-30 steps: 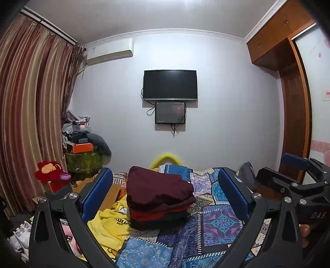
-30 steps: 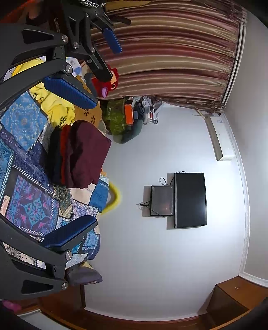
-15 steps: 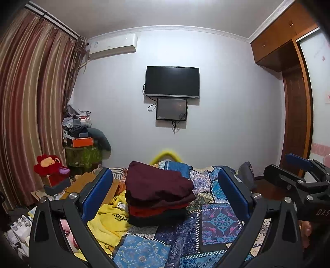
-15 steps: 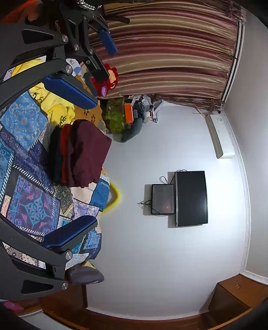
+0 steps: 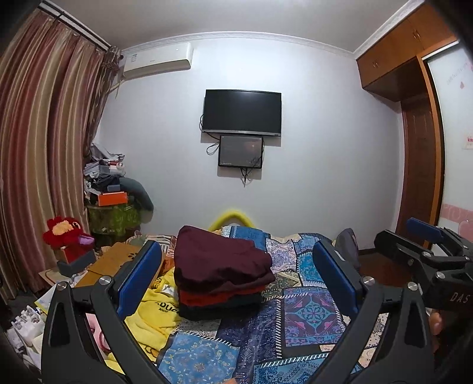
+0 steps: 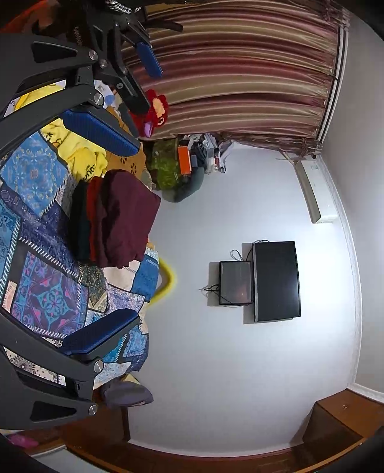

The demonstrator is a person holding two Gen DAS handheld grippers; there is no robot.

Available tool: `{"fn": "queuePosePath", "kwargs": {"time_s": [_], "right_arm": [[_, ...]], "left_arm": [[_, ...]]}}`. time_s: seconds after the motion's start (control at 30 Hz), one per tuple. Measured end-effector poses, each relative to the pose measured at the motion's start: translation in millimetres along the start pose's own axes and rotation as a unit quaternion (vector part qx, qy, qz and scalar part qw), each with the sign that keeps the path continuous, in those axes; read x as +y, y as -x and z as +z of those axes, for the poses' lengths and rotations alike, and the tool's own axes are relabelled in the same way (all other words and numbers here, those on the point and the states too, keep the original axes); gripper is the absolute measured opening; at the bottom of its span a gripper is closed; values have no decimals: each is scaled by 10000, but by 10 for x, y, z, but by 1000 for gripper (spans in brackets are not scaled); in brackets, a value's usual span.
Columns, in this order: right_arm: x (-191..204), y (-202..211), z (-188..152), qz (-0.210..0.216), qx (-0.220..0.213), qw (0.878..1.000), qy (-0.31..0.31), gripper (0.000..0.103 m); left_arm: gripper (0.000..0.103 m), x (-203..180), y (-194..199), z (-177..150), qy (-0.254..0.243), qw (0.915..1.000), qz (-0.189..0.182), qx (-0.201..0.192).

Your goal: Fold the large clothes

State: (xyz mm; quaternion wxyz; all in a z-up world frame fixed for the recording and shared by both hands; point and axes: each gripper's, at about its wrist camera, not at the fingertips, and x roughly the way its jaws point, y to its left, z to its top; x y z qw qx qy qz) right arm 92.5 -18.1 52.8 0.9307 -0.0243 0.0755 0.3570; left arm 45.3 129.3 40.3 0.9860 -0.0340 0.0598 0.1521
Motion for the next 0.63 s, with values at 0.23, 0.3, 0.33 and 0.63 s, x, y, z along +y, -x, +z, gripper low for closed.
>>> {"fn": "queuePosePath", "kwargs": {"time_s": [0.23,0.3,0.33,0.63], "right_arm": [[-3,-20,9,-36,11,10000,-31,102],[-10,-27,12,-48,30,10000,-54,102],[-14,-31,13,-47,40,10000,-63,102],[-42,-41,6,-32,93,9998,-143,102]], "left_arm": [[103,-25,-15,-23,6,10000,-58,48],[103,-16,-22,-25,41,9999,-69,62],[103,-10,-22,-27,60,9999,-75,66],[103,-8,-23,-38,60,9999,-52,91]]}}
